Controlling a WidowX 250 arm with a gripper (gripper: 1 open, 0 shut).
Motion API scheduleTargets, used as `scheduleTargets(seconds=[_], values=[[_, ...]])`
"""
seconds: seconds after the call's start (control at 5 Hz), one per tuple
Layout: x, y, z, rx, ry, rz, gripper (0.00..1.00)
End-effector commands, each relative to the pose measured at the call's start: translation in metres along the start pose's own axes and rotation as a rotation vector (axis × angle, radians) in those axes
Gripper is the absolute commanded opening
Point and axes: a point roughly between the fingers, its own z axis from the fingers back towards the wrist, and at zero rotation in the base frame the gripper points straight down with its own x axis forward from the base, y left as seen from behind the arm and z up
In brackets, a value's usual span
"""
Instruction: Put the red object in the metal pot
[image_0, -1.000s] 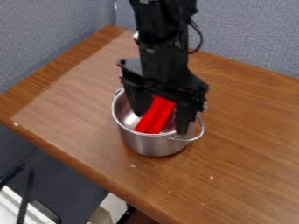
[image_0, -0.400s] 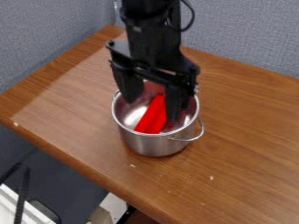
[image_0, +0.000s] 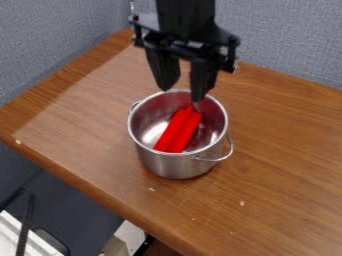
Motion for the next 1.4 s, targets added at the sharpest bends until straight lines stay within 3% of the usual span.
scheduleTargets(seconds=[0.0, 0.2, 0.4, 0.8, 1.2], values=[[0.003, -0.001, -0.001, 0.021, -0.036, 0.014, 1.00], [-0.002, -0.001, -0.016, 0.043, -0.025, 0.012, 1.00], [-0.003, 0.002, -0.019, 0.044, -0.024, -0.022, 1.00], [-0.005, 0.009, -0.018, 0.000, 0.000, -0.065, 1.00], [0.009, 0.003, -0.011, -0.010, 0.013, -0.104, 1.00]])
